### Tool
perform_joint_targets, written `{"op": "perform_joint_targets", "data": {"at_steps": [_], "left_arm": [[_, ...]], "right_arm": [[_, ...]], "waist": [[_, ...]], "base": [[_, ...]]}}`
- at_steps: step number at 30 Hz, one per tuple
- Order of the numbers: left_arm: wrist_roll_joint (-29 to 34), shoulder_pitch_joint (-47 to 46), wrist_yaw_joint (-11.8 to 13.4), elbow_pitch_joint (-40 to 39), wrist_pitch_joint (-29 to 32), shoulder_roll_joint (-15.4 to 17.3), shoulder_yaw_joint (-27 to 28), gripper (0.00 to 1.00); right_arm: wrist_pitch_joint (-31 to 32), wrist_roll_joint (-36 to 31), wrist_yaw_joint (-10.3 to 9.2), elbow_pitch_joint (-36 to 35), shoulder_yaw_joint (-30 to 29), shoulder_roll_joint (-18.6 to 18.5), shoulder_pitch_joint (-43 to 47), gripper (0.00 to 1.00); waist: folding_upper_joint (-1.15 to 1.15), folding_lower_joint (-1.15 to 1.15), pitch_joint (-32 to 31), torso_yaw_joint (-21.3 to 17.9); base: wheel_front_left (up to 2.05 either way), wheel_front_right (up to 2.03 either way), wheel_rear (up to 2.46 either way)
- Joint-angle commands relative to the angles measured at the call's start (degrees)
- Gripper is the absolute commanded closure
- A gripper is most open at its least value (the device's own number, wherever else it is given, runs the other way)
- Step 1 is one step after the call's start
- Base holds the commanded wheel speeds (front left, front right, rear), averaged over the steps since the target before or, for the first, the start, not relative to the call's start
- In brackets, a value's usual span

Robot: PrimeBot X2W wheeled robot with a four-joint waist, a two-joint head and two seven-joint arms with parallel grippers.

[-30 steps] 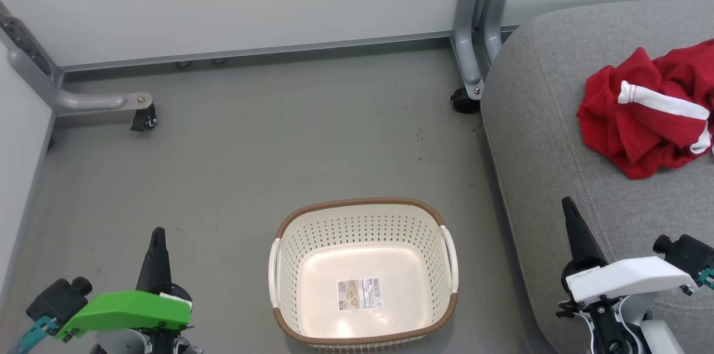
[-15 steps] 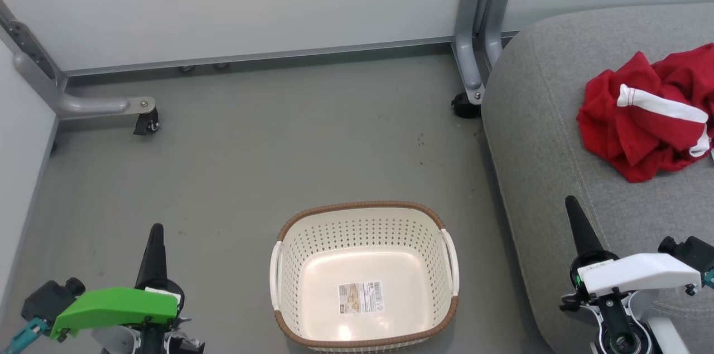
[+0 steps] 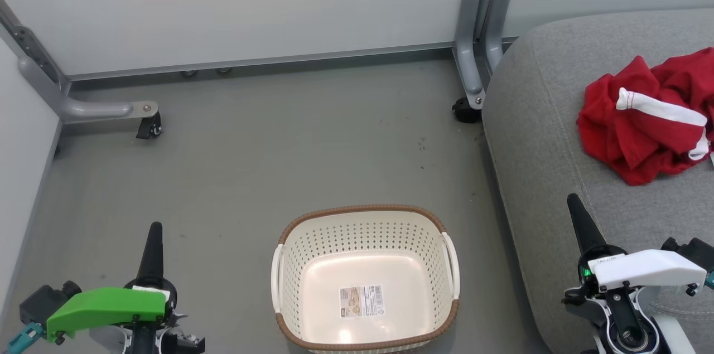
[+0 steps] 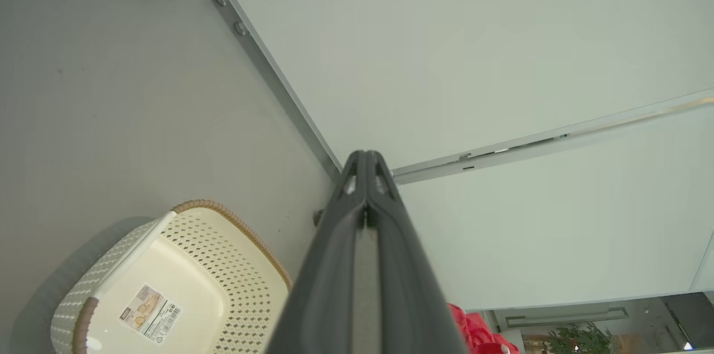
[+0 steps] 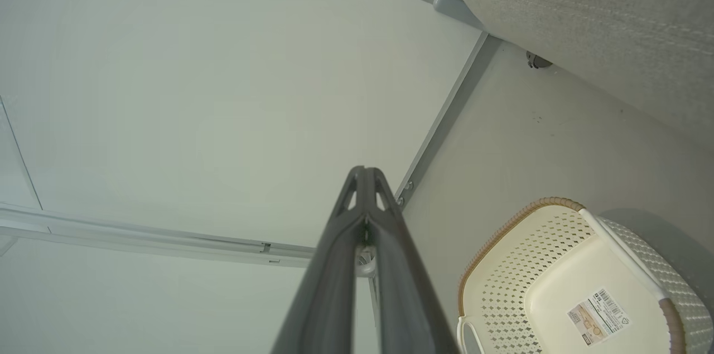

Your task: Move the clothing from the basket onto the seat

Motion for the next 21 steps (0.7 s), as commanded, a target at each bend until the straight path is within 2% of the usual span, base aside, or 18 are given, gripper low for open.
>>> {"op": "perform_joint_targets", "data": {"at_steps": [1,21], "left_arm": [[-1.62,-1.5,-0.53,-0.25,0.35,0.17,0.4,1.0],[-10.91,-1.99,-1.23,-0.07,2.88,-0.15,1.72,1.0]], "right_arm": [[0.4,1.58,0.03,-0.02,-0.32,-0.36,-0.8,1.0],[2.38,10.81,0.02,1.53,-1.58,-0.2,-1.65,1.0]], "waist": [[0.0,0.0,-0.09,0.02],[0.0,0.0,-1.09,0.26]], "base": [[0.0,0.0,0.0],[0.0,0.0,0.0]]}}
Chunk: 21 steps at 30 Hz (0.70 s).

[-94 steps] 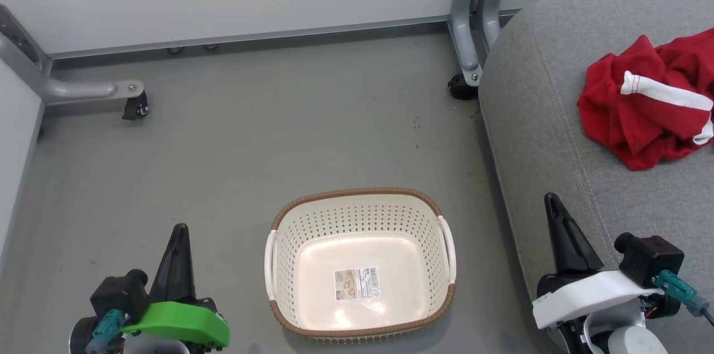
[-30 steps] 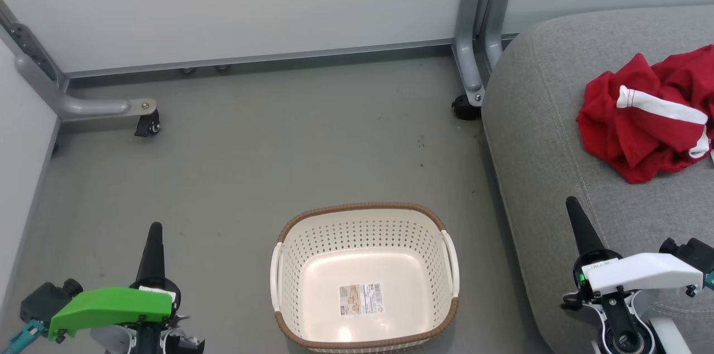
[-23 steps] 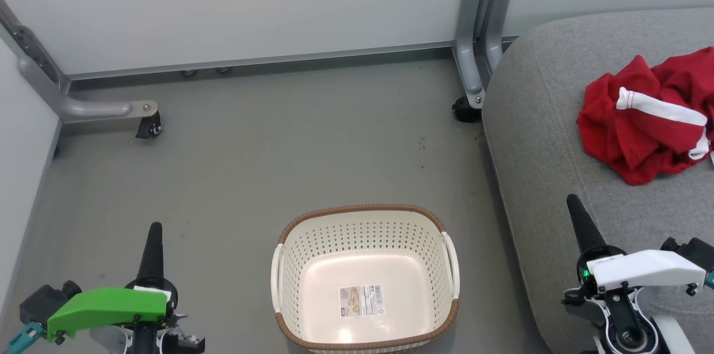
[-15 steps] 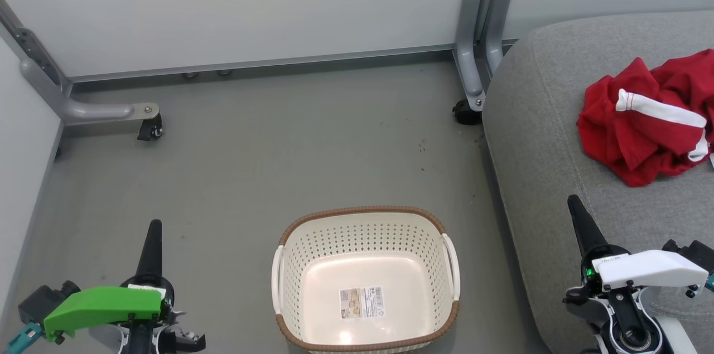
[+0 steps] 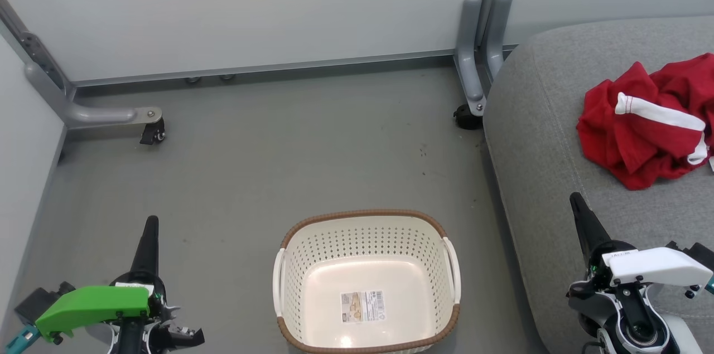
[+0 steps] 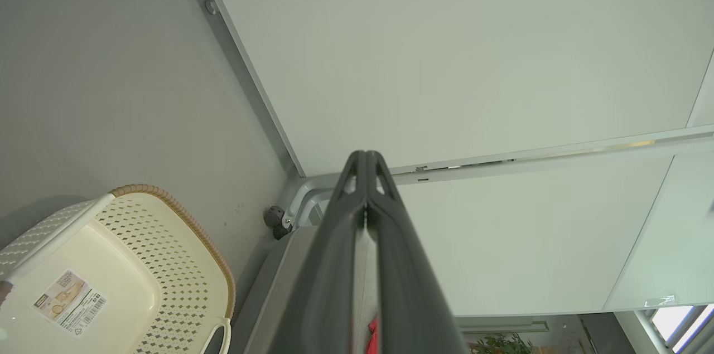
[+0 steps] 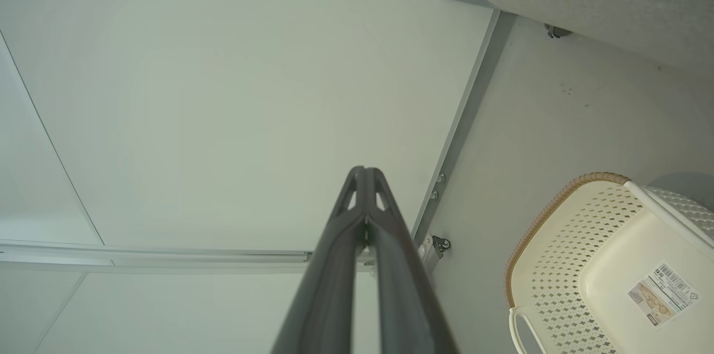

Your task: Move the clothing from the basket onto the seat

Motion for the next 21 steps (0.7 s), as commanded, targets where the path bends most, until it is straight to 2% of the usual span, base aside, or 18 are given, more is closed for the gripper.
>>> {"op": "perform_joint_targets", "data": {"at_steps": [1,21], "left_arm": [[-1.33,-1.18,-0.35,-0.11,0.37,0.14,0.25,1.0],[-9.27,-1.63,-1.08,0.08,2.51,-0.17,1.47,1.0]], "right_arm": [[0.36,1.34,0.02,0.04,-0.26,-0.22,-0.68,1.0],[2.25,9.12,0.02,1.43,-1.47,0.0,-1.49,1.0]], "waist": [[0.0,0.0,-0.09,0.02],[0.0,0.0,-1.09,0.26]], "base": [[0.0,0.0,0.0],[0.0,0.0,0.0]]}}
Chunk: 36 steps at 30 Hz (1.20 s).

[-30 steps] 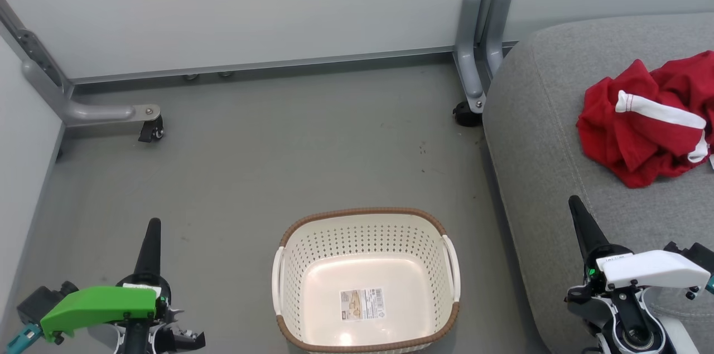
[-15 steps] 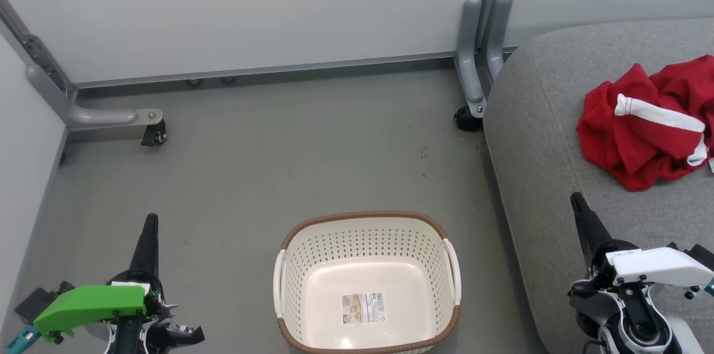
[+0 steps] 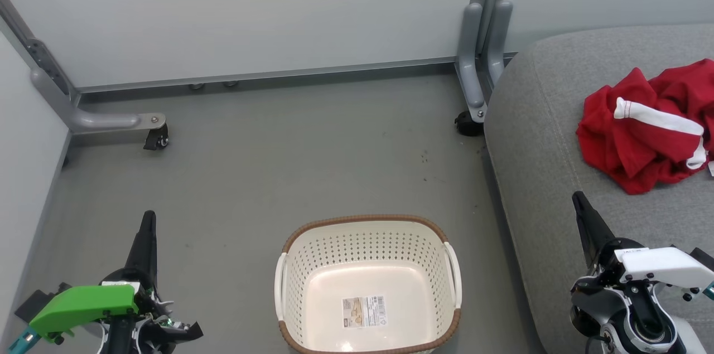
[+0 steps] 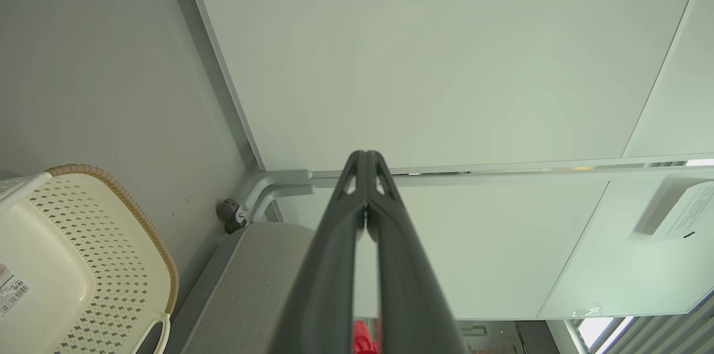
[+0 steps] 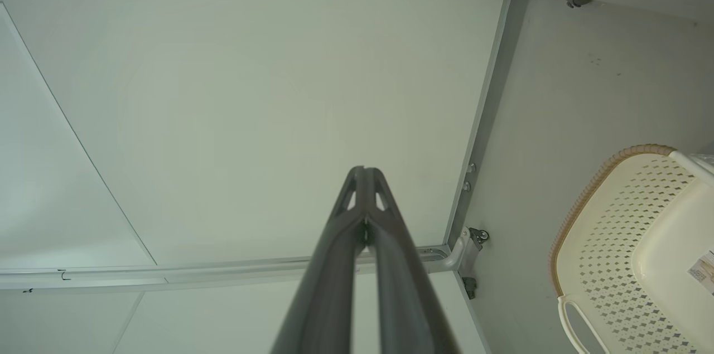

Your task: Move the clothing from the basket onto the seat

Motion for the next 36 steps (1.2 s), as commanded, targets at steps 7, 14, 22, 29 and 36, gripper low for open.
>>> {"op": "perform_joint_targets", "data": {"at_steps": [7,14,22,29,36], "left_arm": [[-2.1,-0.95,-0.52,0.07,0.69,0.0,0.47,1.0],[-2.1,-0.94,-0.52,0.06,0.69,0.04,0.46,1.0],[-2.1,-0.94,-0.52,0.05,0.68,0.04,0.46,1.0],[-2.1,-0.93,-0.52,0.04,0.68,0.04,0.45,1.0],[-2.1,-0.93,-0.52,0.05,0.67,0.04,0.45,1.0]], "right_arm": [[0.79,2.02,0.02,0.4,-0.47,-0.03,-0.73,1.0],[0.91,1.77,0.02,0.42,-0.66,0.12,-0.69,1.0],[1.0,1.55,0.02,0.44,-0.86,0.29,-0.71,1.0],[1.18,1.32,0.02,0.46,-1.02,0.44,-0.73,1.0],[1.37,1.24,0.02,0.47,-1.17,0.55,-0.74,1.0]], "waist": [[0.0,0.0,-0.24,0.06],[0.0,0.0,-0.24,0.06],[0.0,0.0,-0.24,0.06],[0.0,0.0,-0.25,0.06],[0.0,0.0,-0.25,0.06]], "base": [[0.0,0.0,0.0],[0.0,0.0,0.0],[0.0,0.0,0.0],[0.0,0.0,0.0],[0.0,0.0,0.0]]}}
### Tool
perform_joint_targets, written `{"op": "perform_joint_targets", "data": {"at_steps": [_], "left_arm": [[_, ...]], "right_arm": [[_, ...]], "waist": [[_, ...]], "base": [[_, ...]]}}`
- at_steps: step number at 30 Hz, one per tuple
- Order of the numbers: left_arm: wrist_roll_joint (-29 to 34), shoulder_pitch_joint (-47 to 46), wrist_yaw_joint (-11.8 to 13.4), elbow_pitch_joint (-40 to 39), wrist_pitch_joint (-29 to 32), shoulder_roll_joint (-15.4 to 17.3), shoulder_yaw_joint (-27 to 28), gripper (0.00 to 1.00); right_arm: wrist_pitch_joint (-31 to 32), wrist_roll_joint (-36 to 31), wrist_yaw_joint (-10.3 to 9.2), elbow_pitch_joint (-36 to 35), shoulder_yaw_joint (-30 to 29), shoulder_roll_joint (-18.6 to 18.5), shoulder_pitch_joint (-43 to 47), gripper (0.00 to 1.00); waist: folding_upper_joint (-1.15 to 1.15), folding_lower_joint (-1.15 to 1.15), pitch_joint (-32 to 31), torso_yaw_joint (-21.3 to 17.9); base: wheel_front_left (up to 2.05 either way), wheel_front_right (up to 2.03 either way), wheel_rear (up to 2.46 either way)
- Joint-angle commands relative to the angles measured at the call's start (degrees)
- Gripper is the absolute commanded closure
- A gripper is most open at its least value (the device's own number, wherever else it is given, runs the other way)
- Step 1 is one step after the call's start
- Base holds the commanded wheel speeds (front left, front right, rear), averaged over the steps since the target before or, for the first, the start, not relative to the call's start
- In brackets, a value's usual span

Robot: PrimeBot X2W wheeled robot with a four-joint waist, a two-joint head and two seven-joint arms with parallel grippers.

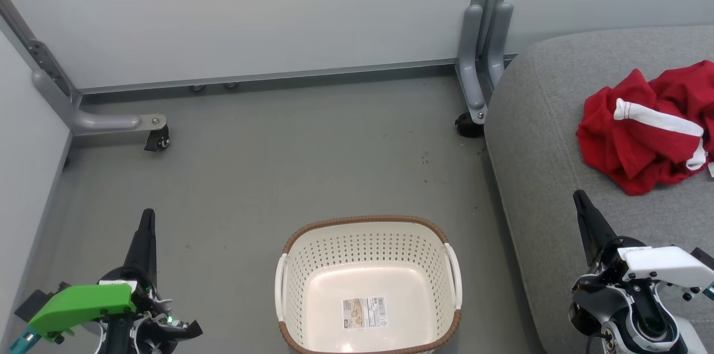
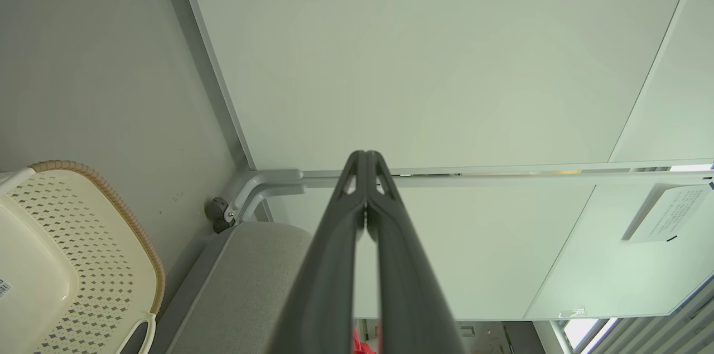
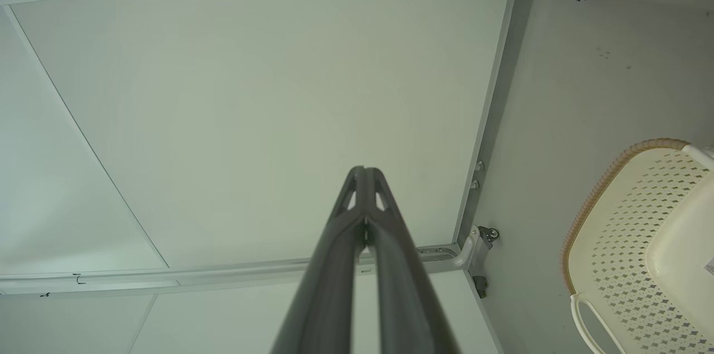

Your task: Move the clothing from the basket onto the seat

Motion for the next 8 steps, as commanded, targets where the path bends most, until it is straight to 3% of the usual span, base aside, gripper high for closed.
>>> {"op": "perform_joint_targets", "data": {"at_steps": [1,8], "left_arm": [[-0.15,-0.64,-0.29,0.05,0.19,0.13,0.09,1.0],[-0.15,-0.64,-0.29,0.05,0.19,0.13,0.09,1.0]], "right_arm": [[0.29,-0.25,0.02,0.12,-0.16,0.12,-0.34,1.0],[0.44,-0.31,0.02,0.13,-0.3,0.22,-0.36,1.0]], "waist": [[0.0,0.0,0.0,0.0],[0.0,0.0,0.0,0.0]], "base": [[0.0,0.0,0.0],[0.0,0.0,0.0]]}}
